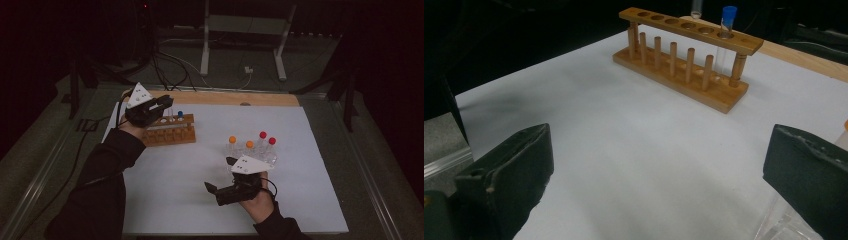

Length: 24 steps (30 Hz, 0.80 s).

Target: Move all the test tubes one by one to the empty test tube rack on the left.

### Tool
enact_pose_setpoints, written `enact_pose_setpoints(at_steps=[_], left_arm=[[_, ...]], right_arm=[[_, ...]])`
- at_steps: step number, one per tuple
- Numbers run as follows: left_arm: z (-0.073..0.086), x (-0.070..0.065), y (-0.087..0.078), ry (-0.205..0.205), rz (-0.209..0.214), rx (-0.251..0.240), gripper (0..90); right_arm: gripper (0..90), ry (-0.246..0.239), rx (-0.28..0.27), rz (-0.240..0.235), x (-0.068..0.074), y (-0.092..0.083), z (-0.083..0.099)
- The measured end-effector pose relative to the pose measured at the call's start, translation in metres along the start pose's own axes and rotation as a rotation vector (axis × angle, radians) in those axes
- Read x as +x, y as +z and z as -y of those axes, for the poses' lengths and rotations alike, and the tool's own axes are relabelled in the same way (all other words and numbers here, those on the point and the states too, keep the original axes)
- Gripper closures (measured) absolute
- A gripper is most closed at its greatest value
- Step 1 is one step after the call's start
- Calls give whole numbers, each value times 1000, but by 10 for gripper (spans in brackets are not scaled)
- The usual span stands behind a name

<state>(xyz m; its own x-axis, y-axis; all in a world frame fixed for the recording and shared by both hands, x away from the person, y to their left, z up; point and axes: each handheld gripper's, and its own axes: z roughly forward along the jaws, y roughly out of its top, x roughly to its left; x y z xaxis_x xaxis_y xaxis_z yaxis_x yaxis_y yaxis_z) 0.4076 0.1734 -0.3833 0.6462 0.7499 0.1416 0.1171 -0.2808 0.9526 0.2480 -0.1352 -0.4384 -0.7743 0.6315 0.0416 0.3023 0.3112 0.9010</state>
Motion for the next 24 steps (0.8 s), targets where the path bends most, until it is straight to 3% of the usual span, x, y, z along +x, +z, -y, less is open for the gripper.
enact_pose_setpoints(at_steps=[4,6,8,10,13,17,24], left_arm=[[8,4,12,-6,-42,10,777],[13,7,16,-35,-52,6,777],[19,8,18,-24,-82,3,777],[25,9,18,-60,-86,-10,777],[33,9,22,-80,-79,-1,777],[41,5,30,-69,-75,36,777],[53,1,36,-85,-78,58,777]], right_arm=[[0,2,-3,-6,0,0,0],[0,4,-6,-8,-1,-1,0],[0,4,-8,-8,-1,-2,0],[0,3,-8,-4,-2,-2,0],[0,7,-7,-3,-2,-2,1],[0,7,-7,-7,-2,-2,1],[0,11,-5,-8,-2,-3,1]])
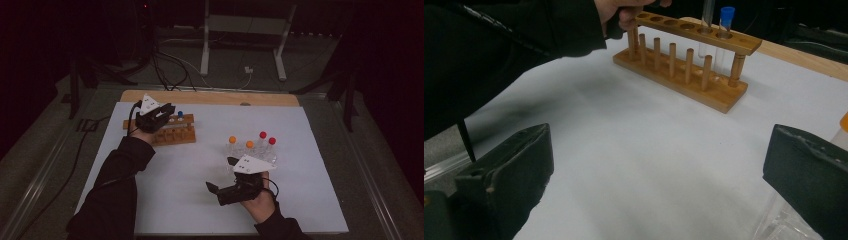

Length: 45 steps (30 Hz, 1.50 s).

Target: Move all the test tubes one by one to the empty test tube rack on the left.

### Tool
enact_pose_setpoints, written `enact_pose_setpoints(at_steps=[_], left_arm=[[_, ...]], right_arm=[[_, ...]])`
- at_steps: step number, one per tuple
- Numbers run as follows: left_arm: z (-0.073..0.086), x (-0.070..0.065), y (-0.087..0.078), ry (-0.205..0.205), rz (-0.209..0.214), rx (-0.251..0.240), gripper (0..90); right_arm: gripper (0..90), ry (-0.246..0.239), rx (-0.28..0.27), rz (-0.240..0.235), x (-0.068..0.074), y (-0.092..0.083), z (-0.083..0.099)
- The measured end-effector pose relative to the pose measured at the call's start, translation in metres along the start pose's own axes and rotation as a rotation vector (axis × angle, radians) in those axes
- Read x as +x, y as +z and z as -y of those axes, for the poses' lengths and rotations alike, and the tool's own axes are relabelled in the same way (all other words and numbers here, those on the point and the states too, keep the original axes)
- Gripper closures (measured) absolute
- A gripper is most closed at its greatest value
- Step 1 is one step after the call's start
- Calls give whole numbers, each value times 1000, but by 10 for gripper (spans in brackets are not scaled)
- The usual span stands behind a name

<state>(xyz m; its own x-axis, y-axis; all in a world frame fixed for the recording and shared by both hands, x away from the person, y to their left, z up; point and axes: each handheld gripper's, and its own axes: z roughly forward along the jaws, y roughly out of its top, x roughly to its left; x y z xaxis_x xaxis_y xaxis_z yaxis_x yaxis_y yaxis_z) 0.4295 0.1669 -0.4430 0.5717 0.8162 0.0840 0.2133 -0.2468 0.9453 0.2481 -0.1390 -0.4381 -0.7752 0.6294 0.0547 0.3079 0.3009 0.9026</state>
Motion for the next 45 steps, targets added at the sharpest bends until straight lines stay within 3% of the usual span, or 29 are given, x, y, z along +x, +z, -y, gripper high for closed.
enact_pose_setpoints(at_steps=[14,18,27,29,33,36,39,43,45], left_arm=[[15,0,9,-22,-7,60,775],[17,-1,10,-7,-11,69,774],[12,3,10,-28,21,115,756],[12,3,8,-23,42,117,677],[9,1,-4,-8,40,112,524],[5,-1,-20,-15,78,81,428],[1,-5,-36,-33,133,69,290],[0,-17,-58,-23,219,61,160],[0,-23,-68,-34,284,51,96]], right_arm=[[0,4,-1,-7,-1,-1,0],[0,7,-1,-9,-1,-1,0],[0,9,-10,-9,-2,-4,-1],[0,9,-12,-10,-2,-4,-2],[0,13,-25,-13,-5,-9,-3],[0,16,-36,-6,-10,-13,-4],[0,18,-46,16,-15,-19,-5],[0,17,-52,61,-25,-25,-4],[0,24,-67,78,-32,-28,-3]])
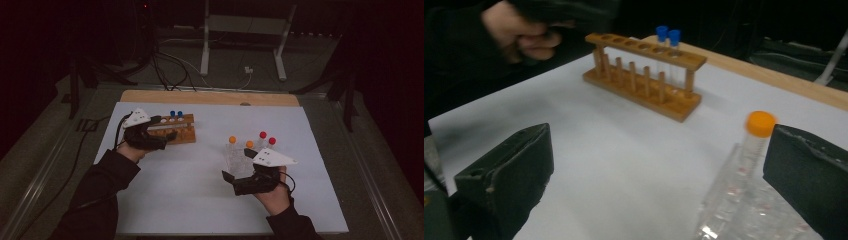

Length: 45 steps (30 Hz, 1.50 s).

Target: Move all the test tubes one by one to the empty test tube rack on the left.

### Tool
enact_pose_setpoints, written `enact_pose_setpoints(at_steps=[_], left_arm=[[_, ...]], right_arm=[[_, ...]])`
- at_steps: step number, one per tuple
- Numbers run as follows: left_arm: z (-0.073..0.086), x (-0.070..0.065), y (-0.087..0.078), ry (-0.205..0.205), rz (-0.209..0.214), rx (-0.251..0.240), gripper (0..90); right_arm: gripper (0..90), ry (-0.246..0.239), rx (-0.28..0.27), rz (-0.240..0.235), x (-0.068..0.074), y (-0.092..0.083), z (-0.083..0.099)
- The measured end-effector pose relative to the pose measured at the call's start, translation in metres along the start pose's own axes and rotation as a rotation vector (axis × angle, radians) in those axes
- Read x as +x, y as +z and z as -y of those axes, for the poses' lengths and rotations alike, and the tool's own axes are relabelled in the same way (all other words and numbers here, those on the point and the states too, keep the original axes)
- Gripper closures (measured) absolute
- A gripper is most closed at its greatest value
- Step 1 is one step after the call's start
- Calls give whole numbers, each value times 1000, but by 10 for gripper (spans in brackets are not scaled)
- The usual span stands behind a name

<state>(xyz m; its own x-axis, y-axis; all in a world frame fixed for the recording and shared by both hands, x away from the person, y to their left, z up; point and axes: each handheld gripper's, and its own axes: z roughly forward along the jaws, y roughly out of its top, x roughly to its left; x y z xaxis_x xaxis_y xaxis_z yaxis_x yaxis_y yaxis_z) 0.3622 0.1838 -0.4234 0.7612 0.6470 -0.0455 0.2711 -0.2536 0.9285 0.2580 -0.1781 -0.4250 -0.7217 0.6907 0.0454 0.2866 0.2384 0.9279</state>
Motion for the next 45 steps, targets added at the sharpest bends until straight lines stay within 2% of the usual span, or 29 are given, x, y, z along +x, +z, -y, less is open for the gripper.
enact_pose_setpoints(at_steps=[3,5,6,11,12,14,16,18,22,24,28,29,37,41,45], left_arm=[[2,-15,-10,12,65,-6,39],[5,-24,-16,21,85,-11,27],[6,-29,-19,25,107,-9,26],[18,-50,-27,51,154,1,21],[21,-53,-29,52,168,0,21],[25,-58,-30,66,187,25,21],[29,-62,-31,76,192,36,21],[33,-65,-33,73,198,32,21],[40,-70,-37,70,200,24,21],[43,-73,-37,80,201,29,21],[45,-77,-36,102,219,59,21],[45,-77,-36,103,219,58,21],[46,-75,-37,101,218,53,21],[47,-74,-35,98,205,55,21],[46,-74,-35,95,213,54,21]], right_arm=[[0,3,4,47,-9,-2,1],[0,13,10,73,-15,-3,3],[0,15,14,82,-18,-3,4],[1,33,41,129,-31,0,11],[24,39,49,137,-34,1,12],[42,49,60,152,-39,2,15],[76,51,68,166,-43,3,17],[167,54,82,170,-47,4,19],[272,75,100,197,-54,6,23],[319,85,112,210,-57,8,24],[454,55,160,239,-61,13,28],[504,62,169,239,-62,15,28],[593,76,224,268,-68,26,28],[613,93,235,264,-71,32,28],[642,113,248,269,-73,37,28]])
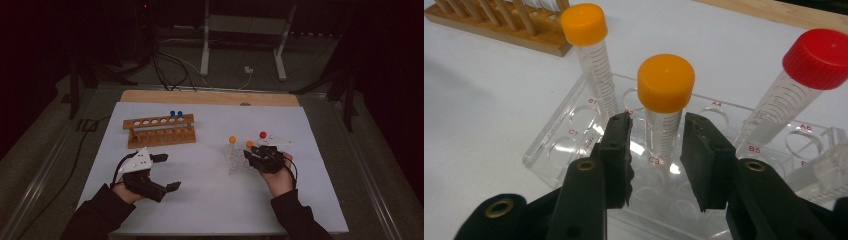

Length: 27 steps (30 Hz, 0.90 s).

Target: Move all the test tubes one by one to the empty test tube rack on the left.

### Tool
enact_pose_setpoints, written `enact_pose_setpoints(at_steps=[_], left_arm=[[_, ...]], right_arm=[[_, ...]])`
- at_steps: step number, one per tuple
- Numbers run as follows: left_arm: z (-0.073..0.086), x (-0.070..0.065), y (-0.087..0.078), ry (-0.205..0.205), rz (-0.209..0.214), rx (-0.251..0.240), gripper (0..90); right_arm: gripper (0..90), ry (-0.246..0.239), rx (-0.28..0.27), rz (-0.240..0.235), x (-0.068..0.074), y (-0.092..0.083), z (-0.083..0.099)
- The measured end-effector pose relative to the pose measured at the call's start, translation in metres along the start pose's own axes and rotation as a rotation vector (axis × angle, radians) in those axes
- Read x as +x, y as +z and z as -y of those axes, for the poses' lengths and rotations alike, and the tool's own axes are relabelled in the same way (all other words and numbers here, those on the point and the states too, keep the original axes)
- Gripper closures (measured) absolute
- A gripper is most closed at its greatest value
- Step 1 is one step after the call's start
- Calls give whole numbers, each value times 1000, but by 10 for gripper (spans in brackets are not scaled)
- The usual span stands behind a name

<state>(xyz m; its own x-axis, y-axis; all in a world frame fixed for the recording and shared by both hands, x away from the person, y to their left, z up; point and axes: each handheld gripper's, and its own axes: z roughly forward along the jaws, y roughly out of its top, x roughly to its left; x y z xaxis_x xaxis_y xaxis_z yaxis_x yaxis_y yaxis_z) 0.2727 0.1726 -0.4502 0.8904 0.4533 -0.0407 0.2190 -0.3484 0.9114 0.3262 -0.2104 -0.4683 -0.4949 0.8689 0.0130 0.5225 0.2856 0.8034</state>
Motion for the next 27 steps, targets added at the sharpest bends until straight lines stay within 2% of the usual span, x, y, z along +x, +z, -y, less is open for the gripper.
enact_pose_setpoints(at_steps=[9,15,27], left_arm=[[3,2,1,-5,7,2,21],[4,3,2,-14,11,7,21],[5,4,2,-18,12,12,21]], right_arm=[[737,-12,-7,21,-1,7,-1],[747,-33,5,28,1,7,-3],[748,-52,-57,32,3,-12,-12]])
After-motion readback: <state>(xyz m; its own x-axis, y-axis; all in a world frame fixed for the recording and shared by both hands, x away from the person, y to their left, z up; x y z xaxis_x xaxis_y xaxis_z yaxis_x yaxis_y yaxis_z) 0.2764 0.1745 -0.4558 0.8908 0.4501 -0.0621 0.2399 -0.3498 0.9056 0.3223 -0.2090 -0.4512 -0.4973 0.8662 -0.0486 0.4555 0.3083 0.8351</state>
